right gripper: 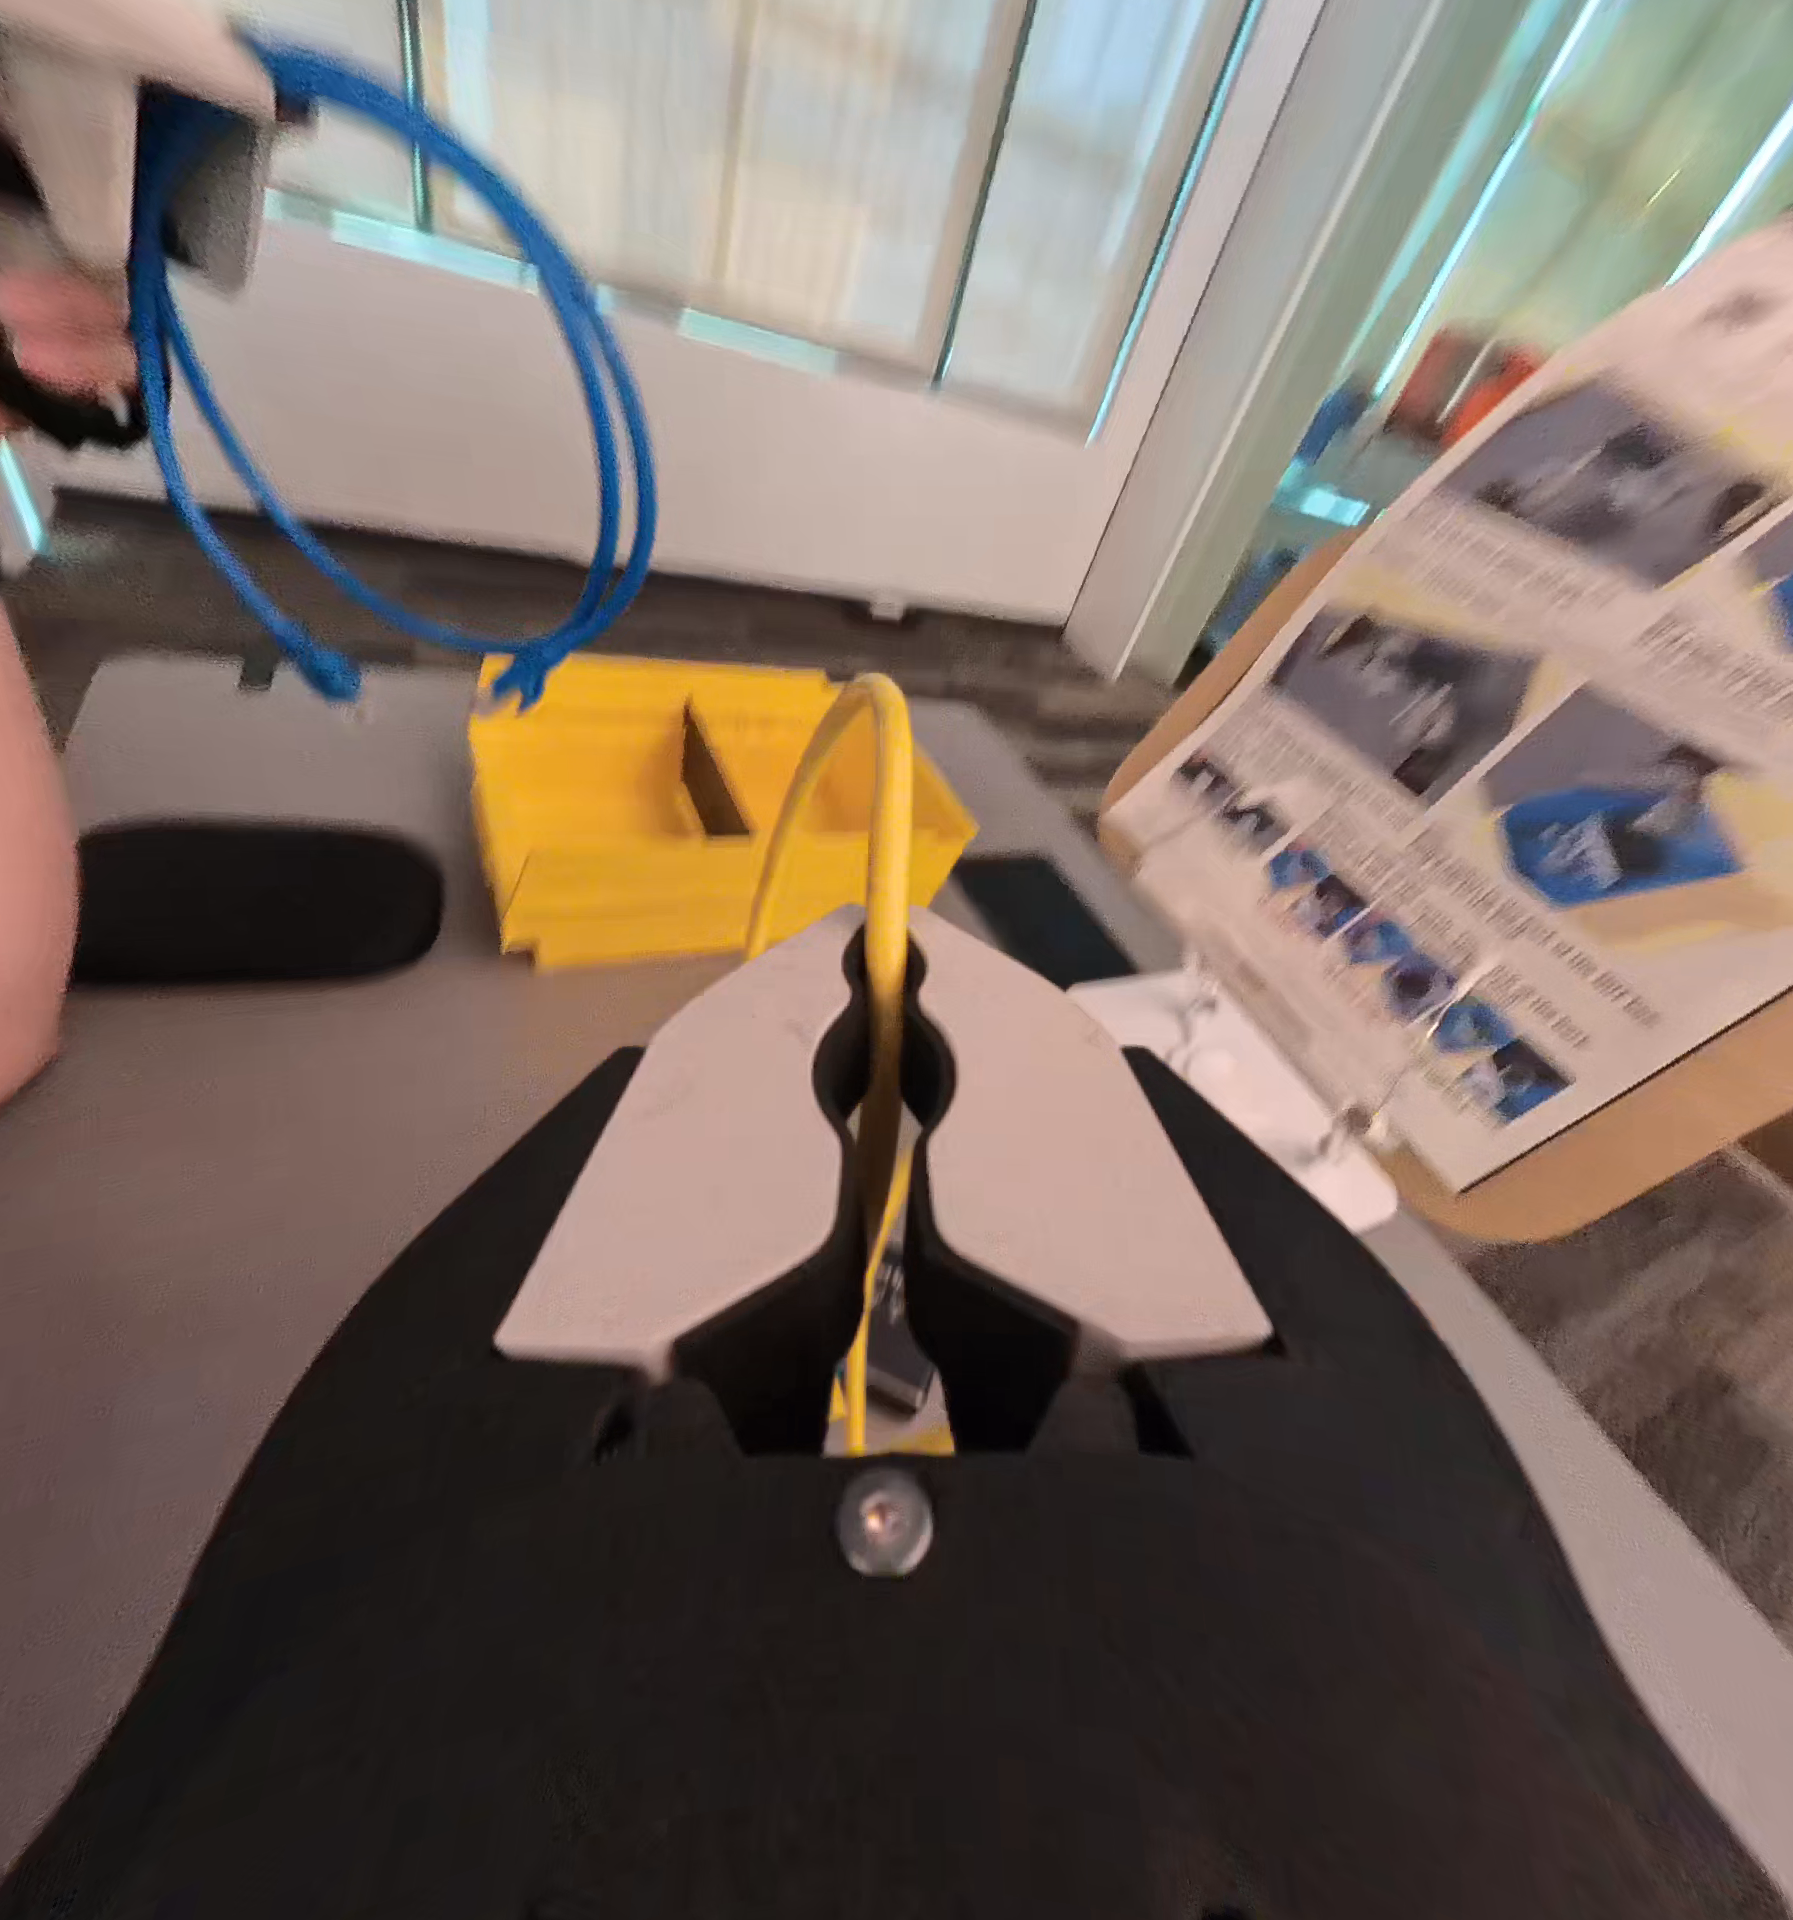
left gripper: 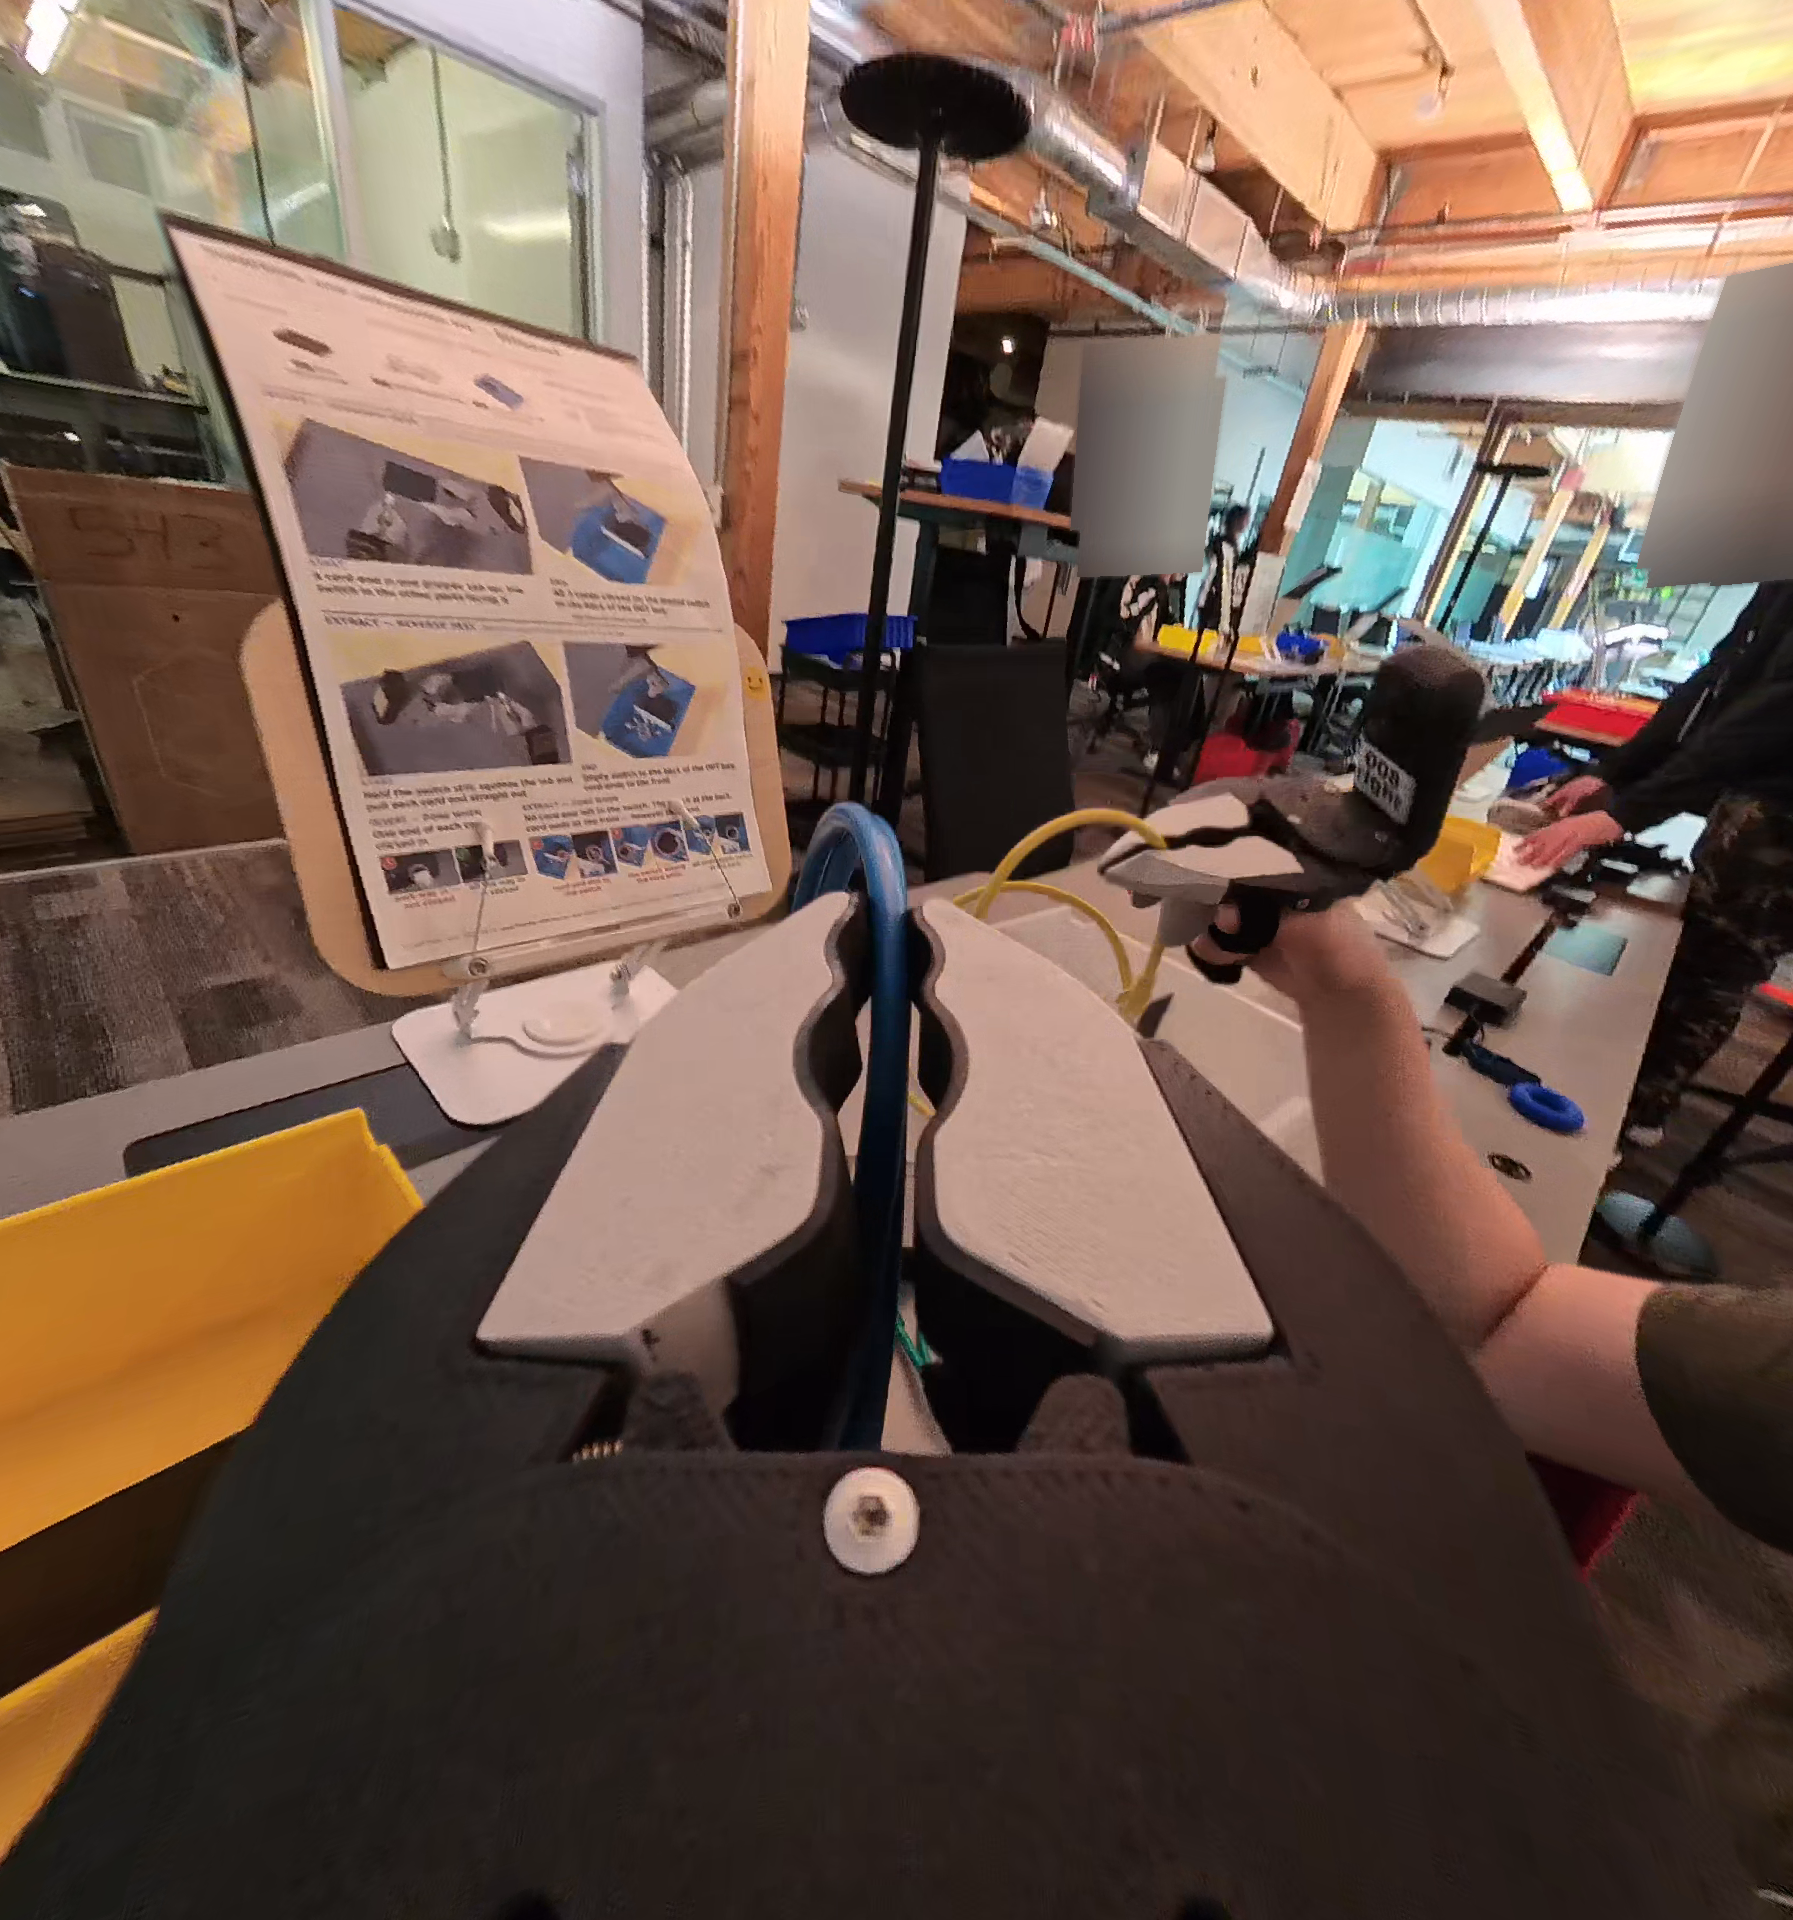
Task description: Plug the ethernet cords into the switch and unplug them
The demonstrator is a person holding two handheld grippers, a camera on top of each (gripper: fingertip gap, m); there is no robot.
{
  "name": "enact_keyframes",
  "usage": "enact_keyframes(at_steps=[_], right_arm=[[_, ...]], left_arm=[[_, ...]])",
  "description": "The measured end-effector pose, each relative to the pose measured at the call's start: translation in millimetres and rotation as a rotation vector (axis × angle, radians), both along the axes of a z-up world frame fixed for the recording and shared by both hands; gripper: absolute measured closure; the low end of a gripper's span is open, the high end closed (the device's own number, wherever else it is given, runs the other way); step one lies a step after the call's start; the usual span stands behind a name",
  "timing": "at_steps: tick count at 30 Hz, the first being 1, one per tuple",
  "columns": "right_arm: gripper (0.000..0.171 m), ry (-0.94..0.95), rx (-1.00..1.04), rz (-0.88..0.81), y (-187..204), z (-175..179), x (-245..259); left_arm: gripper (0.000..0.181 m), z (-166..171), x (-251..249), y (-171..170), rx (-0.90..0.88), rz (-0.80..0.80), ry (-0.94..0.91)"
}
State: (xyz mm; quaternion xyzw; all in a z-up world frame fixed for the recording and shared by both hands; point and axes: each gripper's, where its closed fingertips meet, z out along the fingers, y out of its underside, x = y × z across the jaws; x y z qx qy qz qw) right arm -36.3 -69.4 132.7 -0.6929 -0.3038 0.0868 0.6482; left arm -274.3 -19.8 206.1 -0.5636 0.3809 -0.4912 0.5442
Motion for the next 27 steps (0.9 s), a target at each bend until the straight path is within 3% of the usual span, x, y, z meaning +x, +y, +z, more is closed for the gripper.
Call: enact_keyframes(at_steps=[8,12,17,18,21,24,27], right_arm=[[0.171,0.065,-0.404,0.333,2,-67,-66],[0.170,0.058,-0.574,0.317,36,-127,-81],[0.139,0.009,-0.715,0.282,55,-179,-79],[0.129,0.008,-0.714,0.275,56,-178,-76],[0.128,0.040,-0.582,0.305,54,-147,-73],[0.113,0.107,-0.358,0.338,48,-99,-76],[0.111,0.155,-0.299,0.392,37,-80,-79]], left_arm=[[0.176,-12,41,-14,0.028,-0.061,0.110],[0.176,-17,49,-13,0.037,-0.038,0.150],[0.176,-26,59,-13,0.021,-0.064,0.199],[0.176,-30,62,-14,0.011,-0.087,0.214],[0.176,-36,76,-13,-0.026,-0.142,0.228],[0.176,-41,93,-13,-0.060,-0.208,0.224],[0.176,-42,105,-15,-0.073,-0.276,0.202]])
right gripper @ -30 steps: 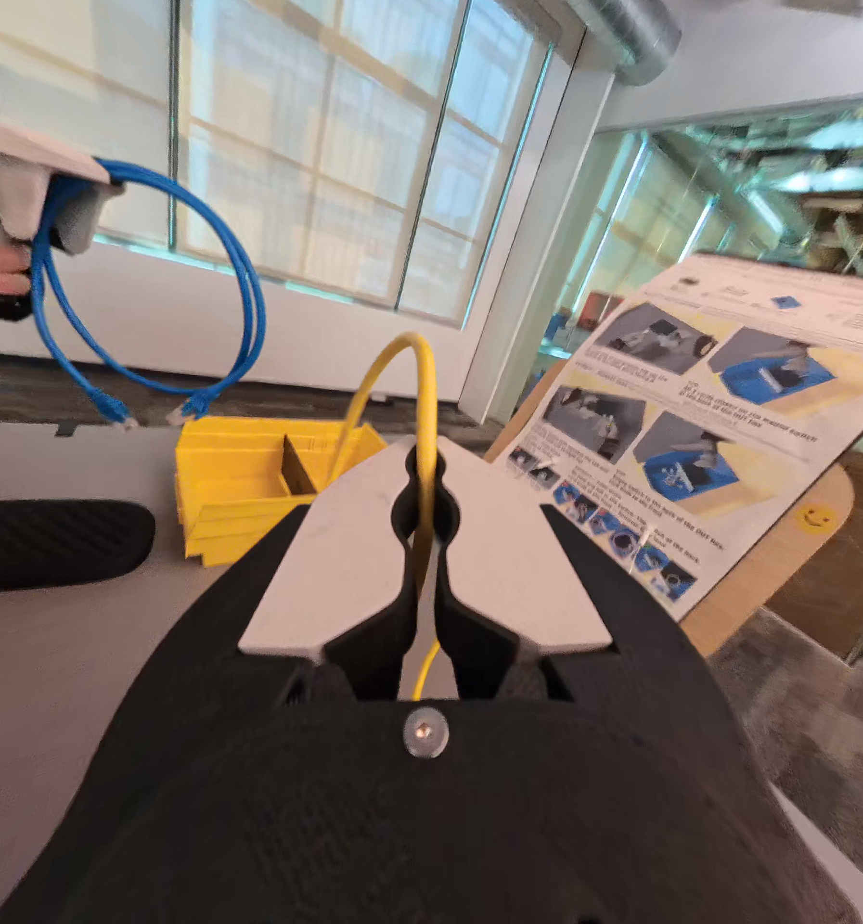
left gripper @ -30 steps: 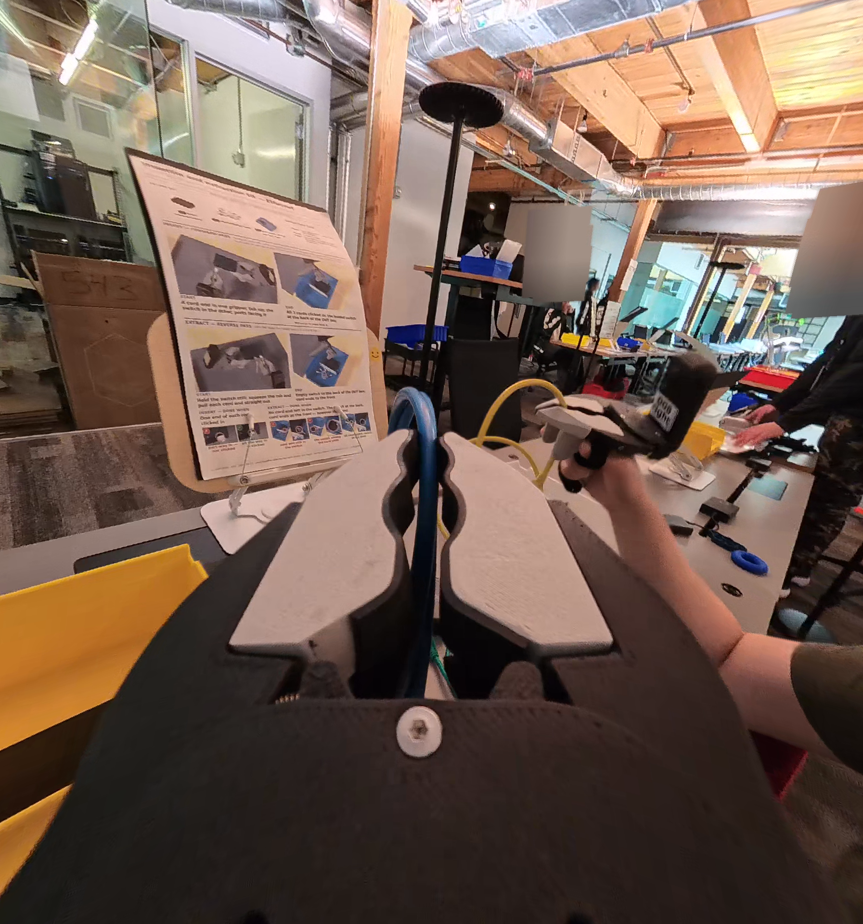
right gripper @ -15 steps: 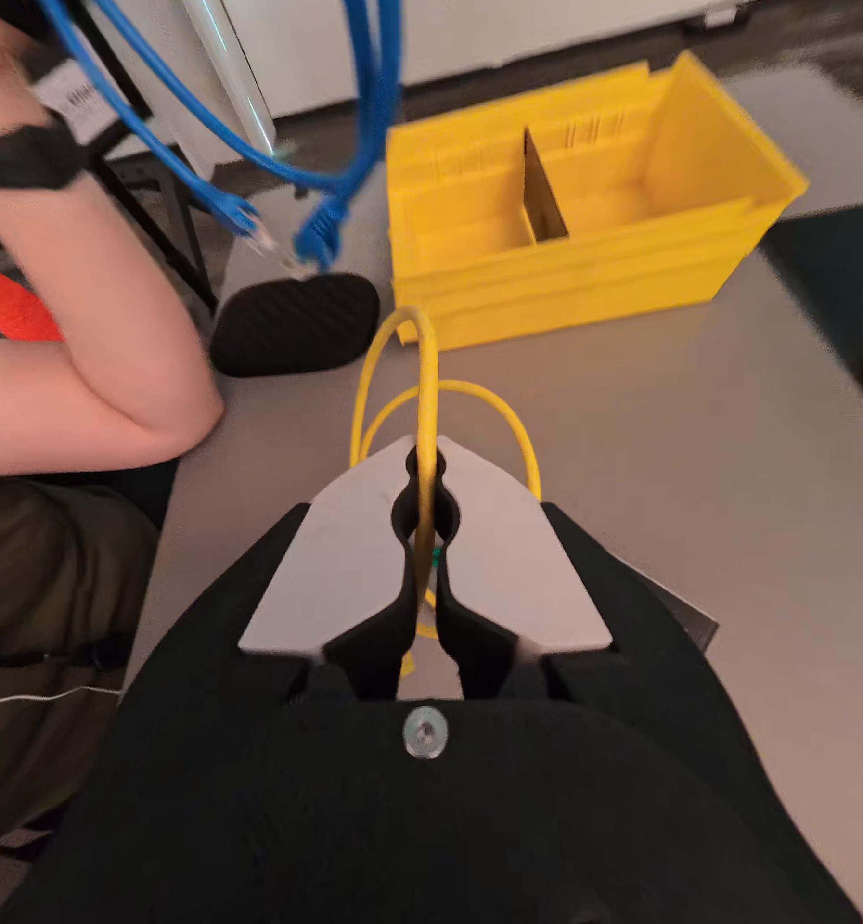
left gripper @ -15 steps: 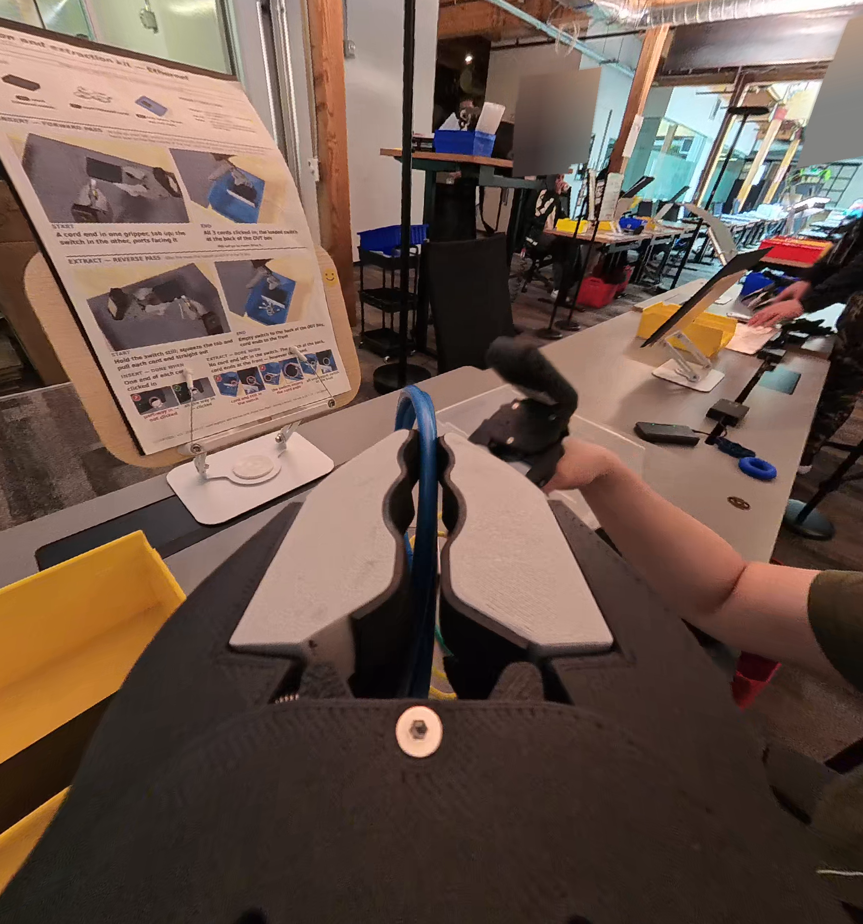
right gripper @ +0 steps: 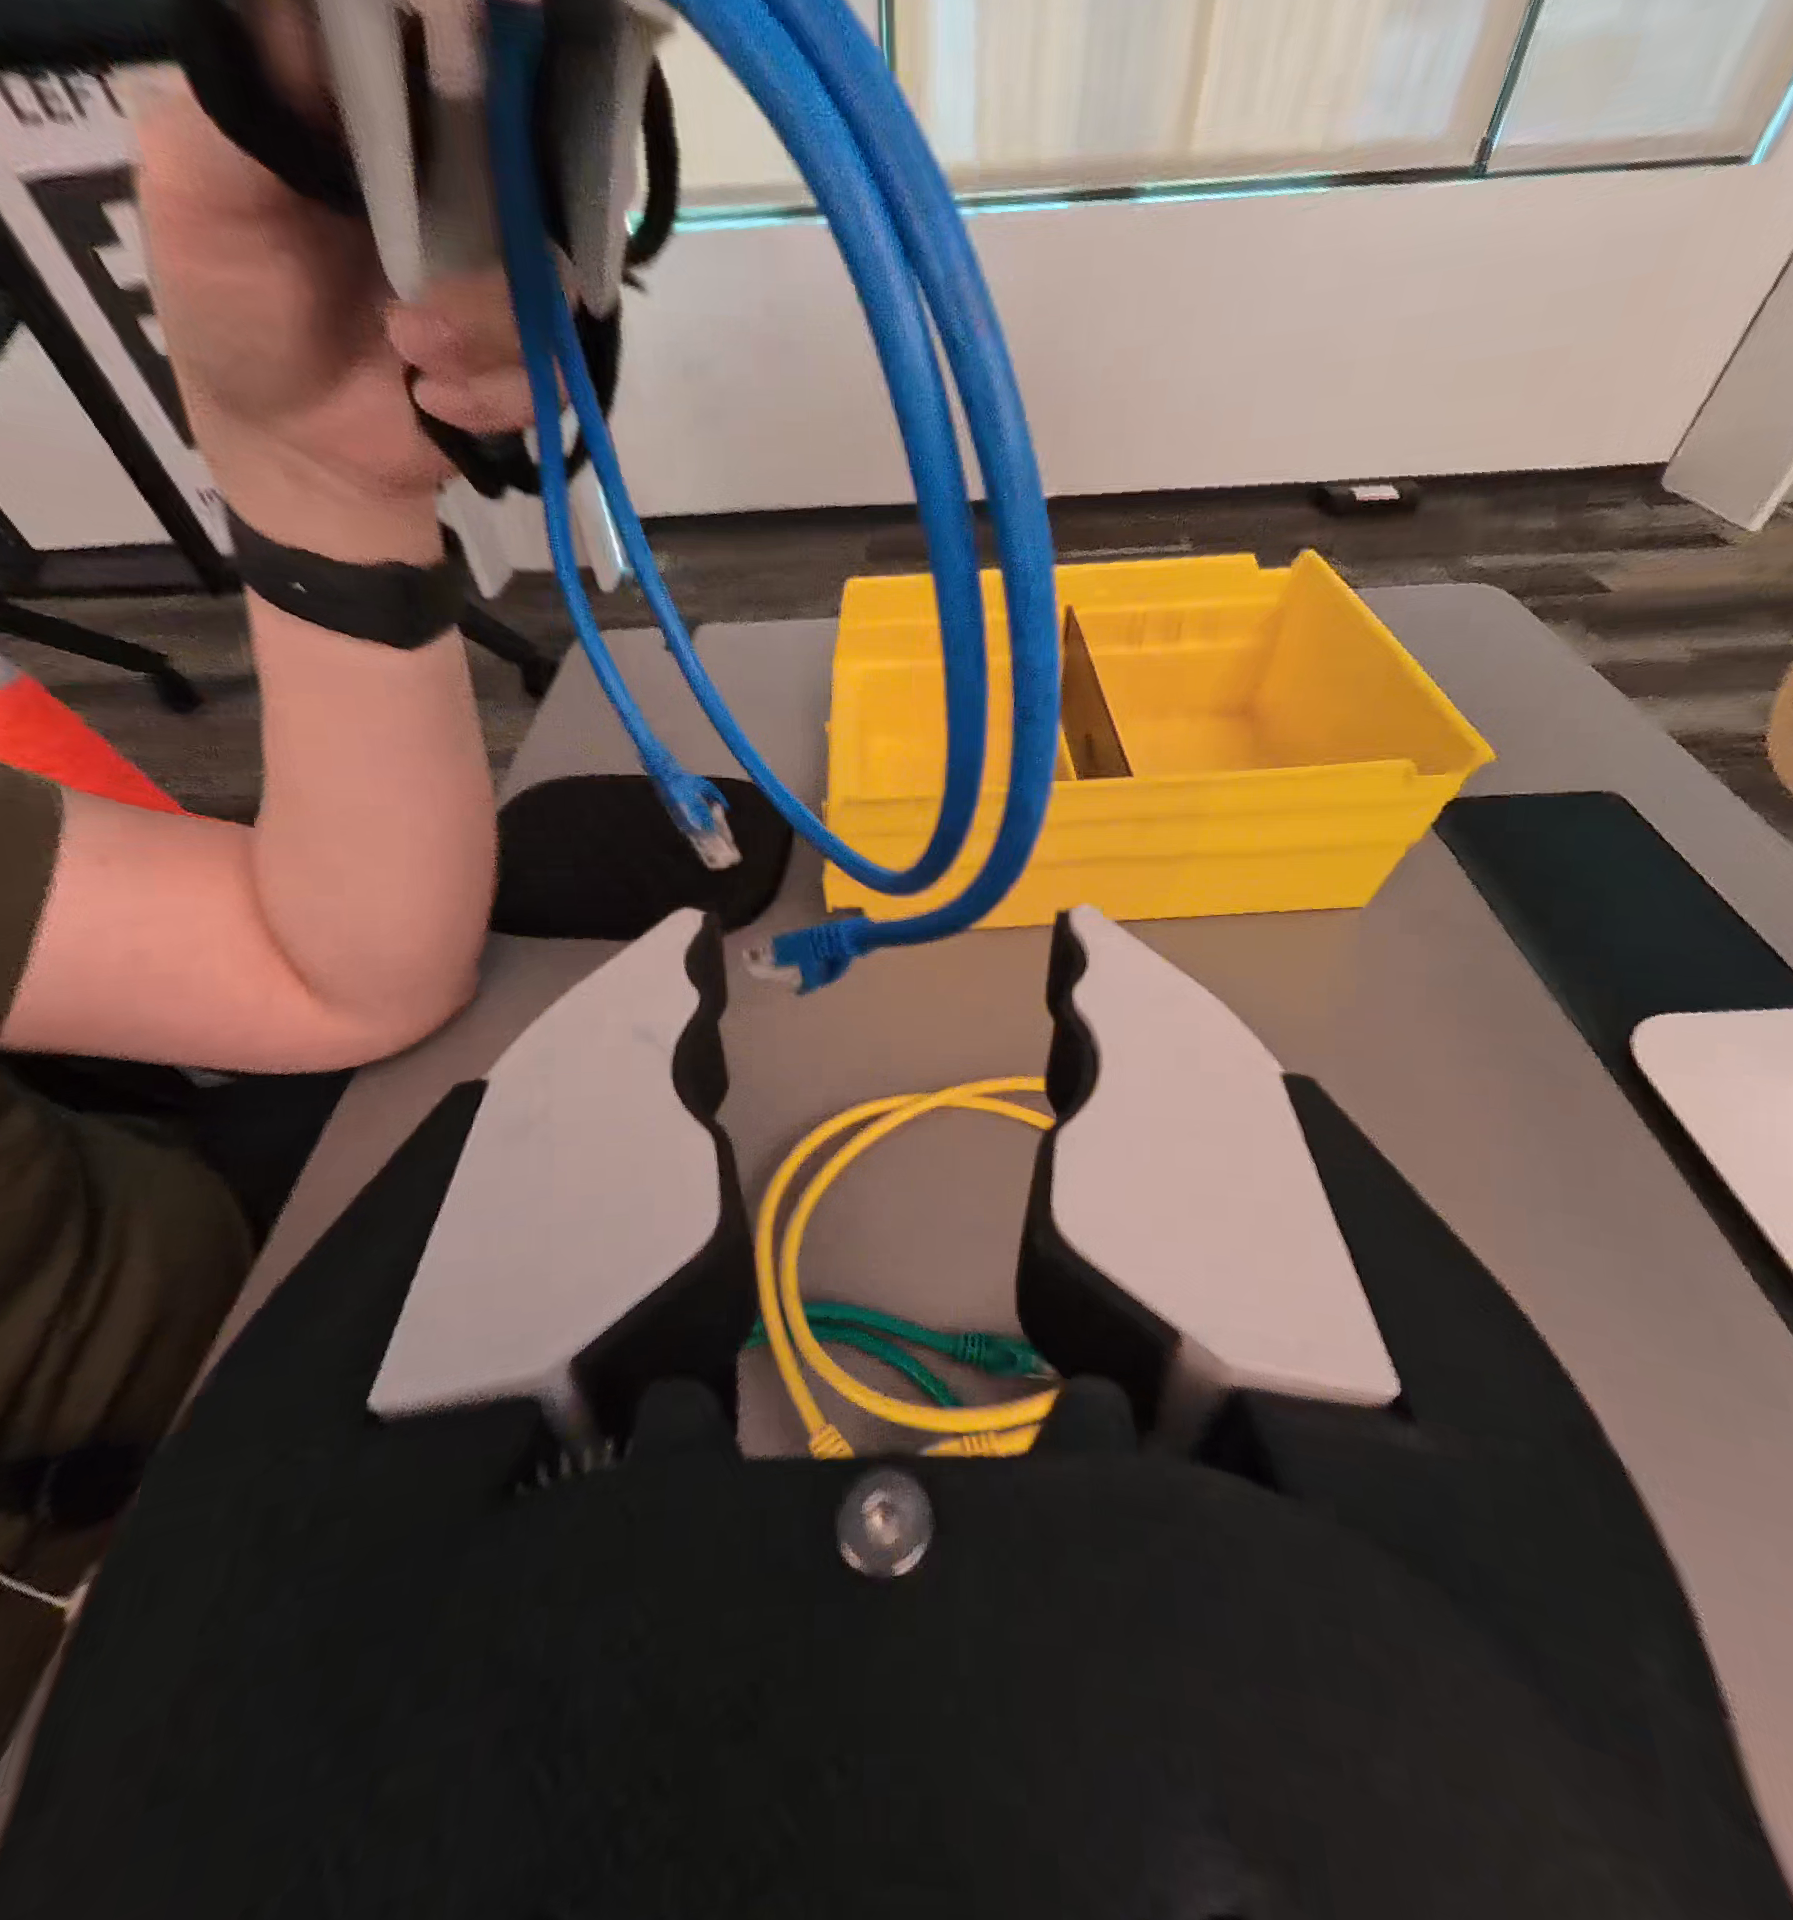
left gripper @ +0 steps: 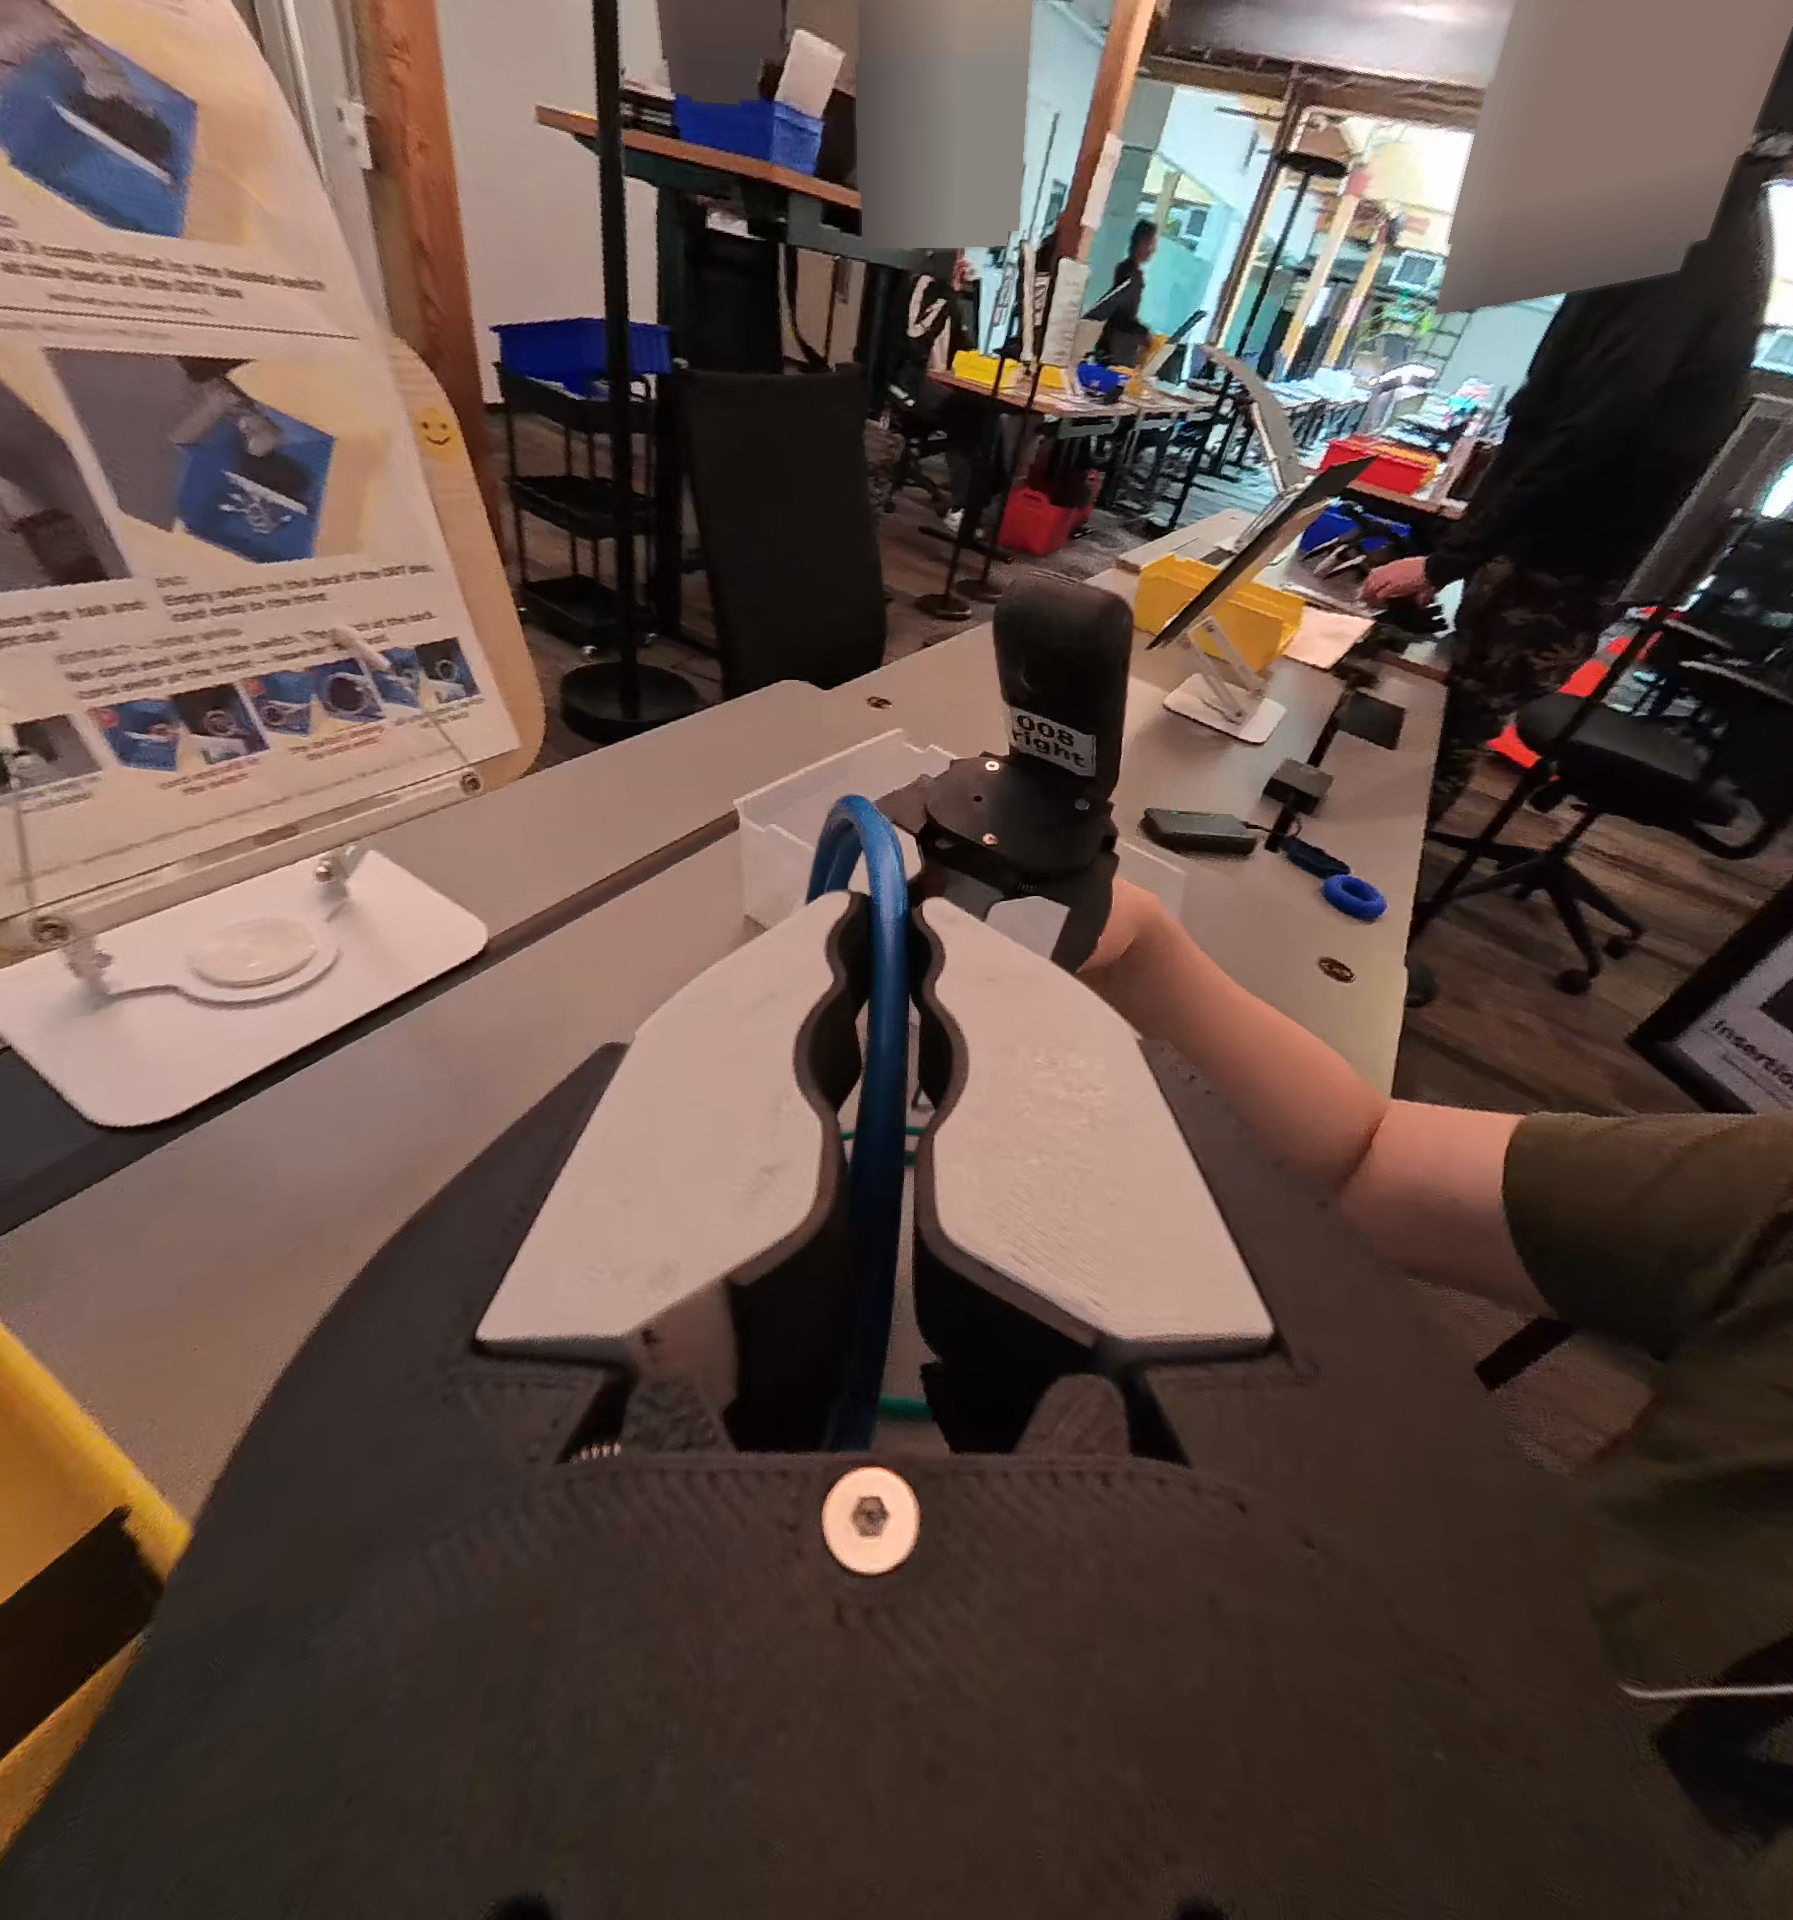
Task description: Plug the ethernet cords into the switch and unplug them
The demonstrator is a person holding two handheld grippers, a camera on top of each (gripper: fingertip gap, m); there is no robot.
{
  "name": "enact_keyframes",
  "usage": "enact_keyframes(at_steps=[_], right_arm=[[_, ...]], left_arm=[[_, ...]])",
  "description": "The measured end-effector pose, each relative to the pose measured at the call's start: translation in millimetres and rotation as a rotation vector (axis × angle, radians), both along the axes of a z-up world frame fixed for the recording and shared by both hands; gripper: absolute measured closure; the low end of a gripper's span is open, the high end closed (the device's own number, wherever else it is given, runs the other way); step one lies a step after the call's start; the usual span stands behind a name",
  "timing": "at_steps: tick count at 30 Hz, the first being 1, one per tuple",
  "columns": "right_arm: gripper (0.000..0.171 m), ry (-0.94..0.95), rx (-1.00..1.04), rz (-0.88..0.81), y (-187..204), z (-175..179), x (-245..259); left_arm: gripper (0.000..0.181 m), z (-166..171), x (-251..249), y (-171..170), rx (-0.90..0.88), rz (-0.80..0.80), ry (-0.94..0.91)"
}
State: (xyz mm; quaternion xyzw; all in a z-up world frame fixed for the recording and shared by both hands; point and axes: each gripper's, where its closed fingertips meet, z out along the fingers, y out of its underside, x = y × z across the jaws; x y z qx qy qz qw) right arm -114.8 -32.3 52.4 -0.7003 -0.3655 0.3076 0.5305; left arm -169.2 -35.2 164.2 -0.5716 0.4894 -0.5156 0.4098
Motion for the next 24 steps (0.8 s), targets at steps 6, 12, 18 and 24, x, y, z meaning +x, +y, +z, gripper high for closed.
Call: enact_keyframes(at_steps=[6,12,18,24], right_arm=[[0.129,0.058,-0.157,-0.011,10,-18,7],[0.164,0.170,-0.257,0.128,0,-15,-7],[0.165,0.498,-0.513,0.304,-21,14,1],[0.166,0.766,-0.632,0.254,9,11,21]], left_arm=[[0.176,2,7,1,-0.002,-0.008,-0.027],[0.176,2,6,-2,-0.006,-0.047,-0.033],[0.167,-28,3,64,-0.108,0.198,0.044],[0.131,-76,13,108,-0.235,0.311,0.212]])
